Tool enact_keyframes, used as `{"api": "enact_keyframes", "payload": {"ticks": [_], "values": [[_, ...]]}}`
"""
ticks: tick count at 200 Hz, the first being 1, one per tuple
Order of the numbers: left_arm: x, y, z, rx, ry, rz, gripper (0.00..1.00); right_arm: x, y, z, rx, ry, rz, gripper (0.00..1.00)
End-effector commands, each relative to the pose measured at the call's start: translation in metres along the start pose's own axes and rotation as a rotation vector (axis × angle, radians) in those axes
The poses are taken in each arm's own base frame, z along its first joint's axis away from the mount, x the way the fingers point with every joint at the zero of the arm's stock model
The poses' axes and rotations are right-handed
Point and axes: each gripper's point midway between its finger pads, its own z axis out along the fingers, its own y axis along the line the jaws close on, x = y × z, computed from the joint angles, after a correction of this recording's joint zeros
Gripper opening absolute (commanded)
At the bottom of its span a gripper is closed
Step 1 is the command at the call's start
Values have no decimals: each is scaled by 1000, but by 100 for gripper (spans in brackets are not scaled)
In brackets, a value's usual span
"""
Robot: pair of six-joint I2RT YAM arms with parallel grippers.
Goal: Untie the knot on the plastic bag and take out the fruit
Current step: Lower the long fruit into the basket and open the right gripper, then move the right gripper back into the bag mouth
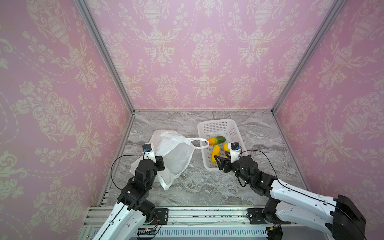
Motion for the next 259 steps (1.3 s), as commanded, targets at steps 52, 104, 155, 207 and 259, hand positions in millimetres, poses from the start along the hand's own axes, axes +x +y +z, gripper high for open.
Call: {"api": "enact_keyframes", "payload": {"ticks": [52, 104, 155, 207, 259], "values": [[12, -4, 9, 9, 53, 19, 0, 15, 96, 4, -254, 19, -250, 66], [8, 2, 5, -15, 30, -2, 0, 62, 140, 78, -268, 189, -254, 62], [7, 4, 3, -17, 22, -4, 0, 124, 164, 150, -239, 372, -246, 58], [2, 4, 0, -11, -5, -10, 0, 156, 201, 177, -344, 487, -175, 65], [0, 9, -5, -30, -27, -21, 0, 187, 268, 164, -525, 538, -228, 80]]}}
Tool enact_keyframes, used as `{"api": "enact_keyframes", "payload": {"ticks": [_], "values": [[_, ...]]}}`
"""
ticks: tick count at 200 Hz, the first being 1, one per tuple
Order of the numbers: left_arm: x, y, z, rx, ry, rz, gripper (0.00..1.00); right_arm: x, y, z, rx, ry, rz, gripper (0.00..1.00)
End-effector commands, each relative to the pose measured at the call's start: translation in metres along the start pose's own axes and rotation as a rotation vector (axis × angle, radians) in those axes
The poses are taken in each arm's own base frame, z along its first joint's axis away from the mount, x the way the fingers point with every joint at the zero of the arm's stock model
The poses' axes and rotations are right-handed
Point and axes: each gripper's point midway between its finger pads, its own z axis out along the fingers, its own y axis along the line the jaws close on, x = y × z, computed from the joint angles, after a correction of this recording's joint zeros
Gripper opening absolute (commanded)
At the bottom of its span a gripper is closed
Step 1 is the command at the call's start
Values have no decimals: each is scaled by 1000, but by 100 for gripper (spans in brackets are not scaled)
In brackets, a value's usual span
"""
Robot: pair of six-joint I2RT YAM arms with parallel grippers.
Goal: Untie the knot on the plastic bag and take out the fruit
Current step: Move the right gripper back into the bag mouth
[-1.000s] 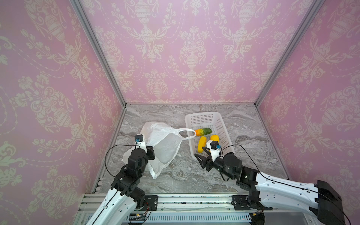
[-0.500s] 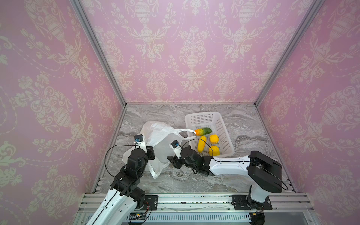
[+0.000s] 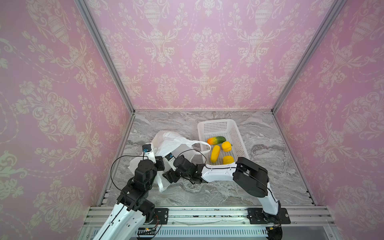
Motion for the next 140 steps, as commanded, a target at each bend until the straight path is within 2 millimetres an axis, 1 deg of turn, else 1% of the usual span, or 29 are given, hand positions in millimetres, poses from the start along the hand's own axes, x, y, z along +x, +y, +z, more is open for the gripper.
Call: {"api": "enact_keyframes", "payload": {"ticks": [1, 7, 17, 26, 35, 55, 70, 86, 111, 122, 140], "values": [[2, 9, -2, -40, -12, -13, 0, 12, 47, 13, -111, 46, -44, 80], [1, 11, -2, -46, -16, -14, 0, 16, 53, 17, -116, 58, -53, 81], [0, 13, -3, -54, -22, -16, 0, 15, 59, 22, -116, 68, -56, 82], [0, 14, -4, -61, -25, -18, 0, 16, 58, 26, -103, 81, -49, 82], [0, 15, -4, -65, -27, -20, 0, 16, 52, 28, -71, 80, -40, 83], [1, 17, -5, -75, -24, -24, 0, 9, 29, 28, 24, 47, -29, 84], [2, 19, -6, -84, -25, -29, 0, -2, 14, 22, 69, 9, -2, 82], [1, 20, -7, -83, -32, -32, 0, -14, 3, 13, 81, -39, 18, 80], [1, 21, -7, -93, -32, -31, 0, -30, -4, 2, 88, -103, 20, 75], [1, 21, -7, -90, -32, -30, 0, -35, -5, 1, 78, -122, 13, 73], [1, 21, -7, -89, -30, -30, 0, -36, -3, 2, 54, -141, -3, 70]]}}
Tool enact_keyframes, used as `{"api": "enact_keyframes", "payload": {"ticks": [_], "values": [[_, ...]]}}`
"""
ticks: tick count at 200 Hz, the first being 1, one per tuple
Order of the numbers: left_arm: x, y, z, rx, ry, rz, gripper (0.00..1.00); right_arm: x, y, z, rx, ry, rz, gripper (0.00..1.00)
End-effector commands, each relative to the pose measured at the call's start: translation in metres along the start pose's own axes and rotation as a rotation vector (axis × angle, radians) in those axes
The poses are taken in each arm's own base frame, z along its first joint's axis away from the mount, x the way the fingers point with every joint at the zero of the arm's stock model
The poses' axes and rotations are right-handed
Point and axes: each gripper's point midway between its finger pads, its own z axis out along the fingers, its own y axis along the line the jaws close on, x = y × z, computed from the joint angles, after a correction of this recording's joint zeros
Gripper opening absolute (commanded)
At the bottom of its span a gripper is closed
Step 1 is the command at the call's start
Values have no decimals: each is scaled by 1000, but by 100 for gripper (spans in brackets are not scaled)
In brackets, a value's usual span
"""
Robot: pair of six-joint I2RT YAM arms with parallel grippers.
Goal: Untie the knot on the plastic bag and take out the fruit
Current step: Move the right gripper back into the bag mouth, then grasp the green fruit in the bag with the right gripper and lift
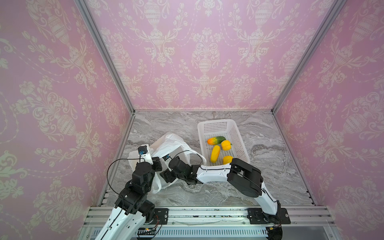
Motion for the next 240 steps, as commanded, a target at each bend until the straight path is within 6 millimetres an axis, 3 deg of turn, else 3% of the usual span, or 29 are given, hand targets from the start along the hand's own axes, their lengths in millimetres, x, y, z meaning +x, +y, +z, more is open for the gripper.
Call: {"api": "enact_keyframes", "payload": {"ticks": [1, 28, 101, 130, 200, 240], "values": [[6, 6, 1, -29, 13, -8, 0, -29, 13, -14, -41, -106, -19, 70], [6, 6, 0, -25, 6, -12, 0, -32, 9, -11, -30, -136, -13, 69], [6, 3, 0, -10, 9, -12, 0, -38, 8, 49, -32, -97, -34, 80], [5, 3, 1, -8, 6, -11, 0, -39, 11, 64, -40, -85, -53, 86], [6, 1, 1, -1, 8, -9, 0, -45, 24, 97, -76, -49, -71, 90], [8, 0, 2, 5, 16, -6, 0, -46, 17, 117, -44, -55, -63, 91]]}}
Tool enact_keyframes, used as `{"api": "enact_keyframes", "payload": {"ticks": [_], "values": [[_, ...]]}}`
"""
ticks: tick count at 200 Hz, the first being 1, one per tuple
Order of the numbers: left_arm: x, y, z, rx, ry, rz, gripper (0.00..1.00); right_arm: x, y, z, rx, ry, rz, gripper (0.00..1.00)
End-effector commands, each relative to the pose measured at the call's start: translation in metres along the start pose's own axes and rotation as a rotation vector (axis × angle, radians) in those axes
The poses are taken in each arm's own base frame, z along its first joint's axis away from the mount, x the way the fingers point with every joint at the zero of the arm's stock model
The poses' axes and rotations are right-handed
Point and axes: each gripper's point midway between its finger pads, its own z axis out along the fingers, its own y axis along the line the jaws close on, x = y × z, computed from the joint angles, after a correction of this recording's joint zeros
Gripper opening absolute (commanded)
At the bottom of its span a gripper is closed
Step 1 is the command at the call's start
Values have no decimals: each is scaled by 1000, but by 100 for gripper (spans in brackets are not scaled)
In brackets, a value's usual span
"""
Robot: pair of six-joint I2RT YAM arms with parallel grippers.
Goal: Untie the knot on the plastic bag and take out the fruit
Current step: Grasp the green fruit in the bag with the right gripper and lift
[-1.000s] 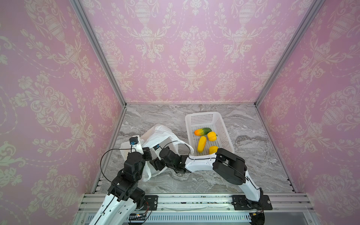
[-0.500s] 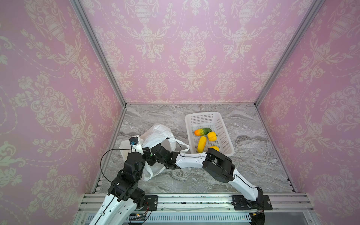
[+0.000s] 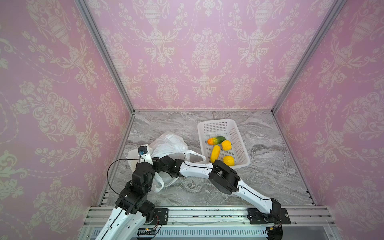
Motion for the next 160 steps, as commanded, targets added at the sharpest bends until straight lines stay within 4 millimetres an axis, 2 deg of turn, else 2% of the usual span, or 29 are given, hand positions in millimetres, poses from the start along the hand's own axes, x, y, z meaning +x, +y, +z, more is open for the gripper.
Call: {"api": "enact_keyframes", "payload": {"ticks": [1, 28, 56, 100, 145, 160], "values": [[6, -1, 1, 10, 17, -6, 0, 1, -2, 11, 13, 7, -8, 90], [5, -1, 0, 9, 11, -8, 0, 8, -17, 19, 60, 8, 20, 80], [6, -2, 1, 13, 15, -7, 0, 7, -48, 10, 148, -25, 69, 66], [5, -2, 0, 17, 10, -10, 0, -2, -101, -41, 307, -195, 161, 51], [7, -5, 3, 23, 24, -2, 0, 0, -150, -93, 458, -292, 218, 45], [7, -5, 3, 23, 25, -3, 0, 0, -157, -104, 471, -312, 234, 43]]}}
